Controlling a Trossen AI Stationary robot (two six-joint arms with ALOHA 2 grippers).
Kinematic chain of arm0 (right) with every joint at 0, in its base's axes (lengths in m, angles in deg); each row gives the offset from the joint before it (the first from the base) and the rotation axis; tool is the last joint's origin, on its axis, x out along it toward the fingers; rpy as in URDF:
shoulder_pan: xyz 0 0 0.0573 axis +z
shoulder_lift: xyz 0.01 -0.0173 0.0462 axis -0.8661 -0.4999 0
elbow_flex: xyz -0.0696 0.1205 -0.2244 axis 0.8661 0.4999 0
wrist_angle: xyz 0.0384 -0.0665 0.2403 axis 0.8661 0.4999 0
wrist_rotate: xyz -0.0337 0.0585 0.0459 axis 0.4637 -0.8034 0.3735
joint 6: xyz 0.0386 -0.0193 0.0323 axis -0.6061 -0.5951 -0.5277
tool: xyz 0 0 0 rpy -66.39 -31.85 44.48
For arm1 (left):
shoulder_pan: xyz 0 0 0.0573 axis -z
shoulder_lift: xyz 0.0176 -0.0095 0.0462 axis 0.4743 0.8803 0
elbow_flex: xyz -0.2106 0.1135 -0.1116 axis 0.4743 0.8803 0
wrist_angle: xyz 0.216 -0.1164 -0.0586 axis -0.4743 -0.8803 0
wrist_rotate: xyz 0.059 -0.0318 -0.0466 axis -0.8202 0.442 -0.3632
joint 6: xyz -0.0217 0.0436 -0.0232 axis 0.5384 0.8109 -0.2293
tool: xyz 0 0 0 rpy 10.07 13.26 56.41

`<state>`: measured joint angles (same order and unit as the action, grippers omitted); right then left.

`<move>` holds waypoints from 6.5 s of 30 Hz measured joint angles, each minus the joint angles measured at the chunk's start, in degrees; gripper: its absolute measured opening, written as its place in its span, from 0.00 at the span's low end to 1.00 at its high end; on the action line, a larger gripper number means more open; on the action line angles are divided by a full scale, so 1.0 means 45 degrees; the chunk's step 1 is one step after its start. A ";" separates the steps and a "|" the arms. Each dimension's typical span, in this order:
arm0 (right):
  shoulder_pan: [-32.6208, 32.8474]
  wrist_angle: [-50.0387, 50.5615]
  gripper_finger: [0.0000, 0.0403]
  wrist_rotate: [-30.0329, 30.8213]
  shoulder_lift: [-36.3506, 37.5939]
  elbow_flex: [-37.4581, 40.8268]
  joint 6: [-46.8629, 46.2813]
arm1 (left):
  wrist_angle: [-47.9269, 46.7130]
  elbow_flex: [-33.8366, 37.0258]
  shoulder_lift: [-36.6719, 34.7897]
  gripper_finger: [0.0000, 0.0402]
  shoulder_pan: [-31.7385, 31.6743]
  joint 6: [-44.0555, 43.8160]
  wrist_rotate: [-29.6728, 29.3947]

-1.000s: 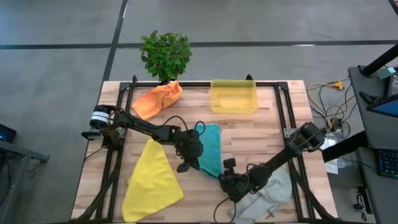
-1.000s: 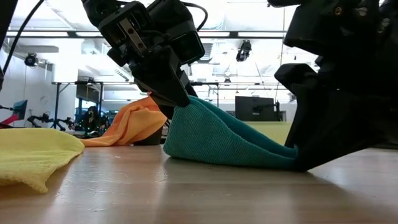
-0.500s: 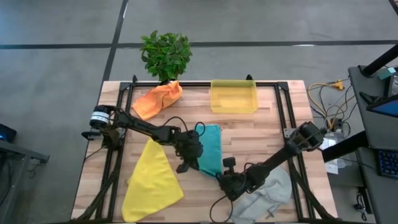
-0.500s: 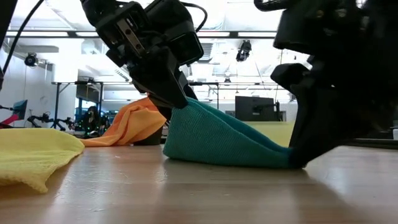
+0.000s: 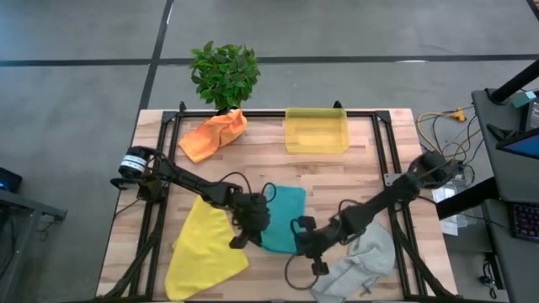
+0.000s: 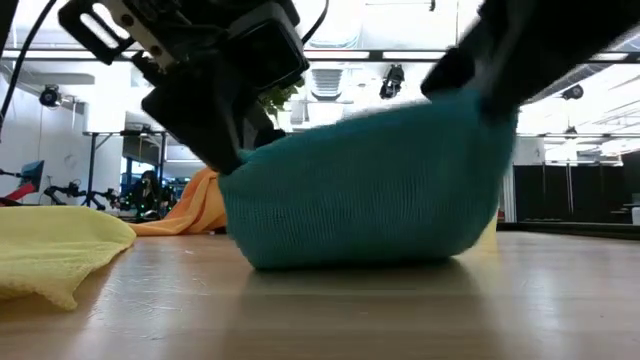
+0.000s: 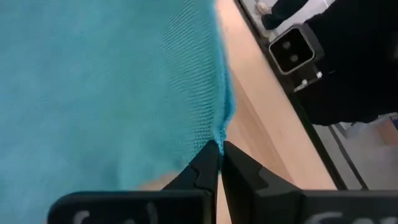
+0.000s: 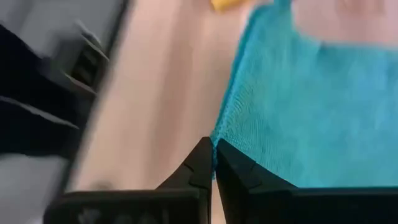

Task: Fold microfiber towels
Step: Fold the blue microfiber towel, then put the folded blue microfiber towel into the yellow bin

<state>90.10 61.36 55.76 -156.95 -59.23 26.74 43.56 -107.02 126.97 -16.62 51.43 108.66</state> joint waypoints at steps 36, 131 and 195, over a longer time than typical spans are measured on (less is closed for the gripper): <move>-0.3623 0.0464 0.02 0.0297 0.2844 0.3868 -0.1241 | -0.0497 0.0346 -0.1656 0.00 -0.2119 0.3232 -0.7201; -0.1057 -0.0899 0.54 0.2266 0.2055 0.4065 0.0998 | -0.0137 -0.0068 0.0131 0.04 -0.0911 -0.1574 -0.8034; -0.1692 0.0943 0.06 0.4379 -0.0614 0.3111 0.1826 | 0.0742 -0.1909 0.1029 0.05 0.0818 0.0660 -0.8097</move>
<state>82.49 65.61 75.46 -159.71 -45.23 34.96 46.90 -115.61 131.60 -12.94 54.40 72.22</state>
